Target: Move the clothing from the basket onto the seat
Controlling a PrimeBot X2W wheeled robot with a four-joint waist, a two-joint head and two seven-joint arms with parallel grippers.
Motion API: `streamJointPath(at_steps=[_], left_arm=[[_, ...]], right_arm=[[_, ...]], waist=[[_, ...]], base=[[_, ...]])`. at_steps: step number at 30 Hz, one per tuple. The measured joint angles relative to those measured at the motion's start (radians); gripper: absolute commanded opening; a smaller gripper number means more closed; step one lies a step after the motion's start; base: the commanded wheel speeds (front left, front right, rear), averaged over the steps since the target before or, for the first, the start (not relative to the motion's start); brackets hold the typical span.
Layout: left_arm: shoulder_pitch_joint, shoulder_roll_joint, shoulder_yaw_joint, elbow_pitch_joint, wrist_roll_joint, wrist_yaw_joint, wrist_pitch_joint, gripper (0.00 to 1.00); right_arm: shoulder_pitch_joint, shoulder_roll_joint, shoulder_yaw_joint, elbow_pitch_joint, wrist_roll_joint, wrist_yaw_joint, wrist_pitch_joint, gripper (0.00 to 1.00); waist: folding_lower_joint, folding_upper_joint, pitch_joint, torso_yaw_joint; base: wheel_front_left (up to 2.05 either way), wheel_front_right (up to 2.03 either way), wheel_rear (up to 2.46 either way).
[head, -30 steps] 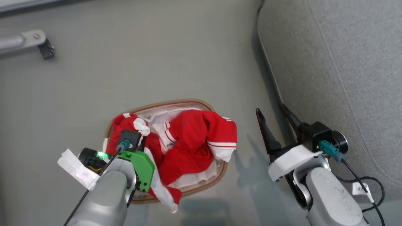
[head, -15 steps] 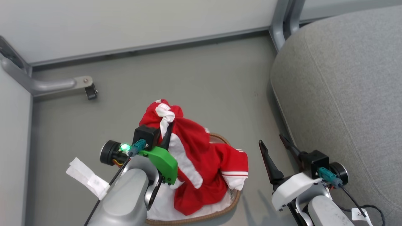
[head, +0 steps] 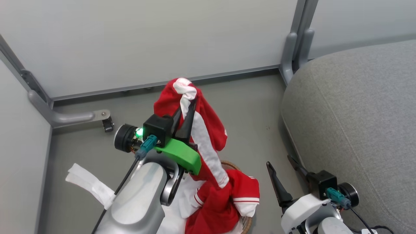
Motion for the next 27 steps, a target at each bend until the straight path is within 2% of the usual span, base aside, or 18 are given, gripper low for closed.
streamJointPath(at_steps=[8, 16, 19, 27], left_arm=[[0.012, 0.000, -0.011, -0.058, -0.010, 0.009, 0.000, 0.00], [0.021, 0.000, -0.038, -0.051, -0.031, 0.010, 0.000, 0.00], [0.021, 0.000, -0.050, -0.047, -0.046, 0.010, 0.000, 0.00], [0.016, 0.000, -0.113, -0.048, -0.090, 0.010, 0.000, 0.00]], right_arm=[[0.013, 0.000, 0.044, -0.027, -0.016, 0.000, 0.000, 1.00], [-0.099, 0.000, 0.234, -0.138, 0.012, 0.000, -0.001, 1.00], [-0.151, 0.000, 0.290, -0.118, 0.019, 0.000, -0.001, 1.00], [-0.276, 0.000, 0.349, 0.020, 0.028, 0.000, -0.001, 1.00]], waist=[[0.0000, 0.0000, -0.015, -0.003], [0.0000, 0.0000, -0.013, 0.007], [0.0000, 0.0000, -0.012, 0.015], [0.0000, 0.0000, -0.004, 0.052]], base=[[0.00, 0.00, 0.00], [0.00, 0.00, 0.00], [0.00, 0.00, 0.00], [0.00, 0.00, 0.00]])
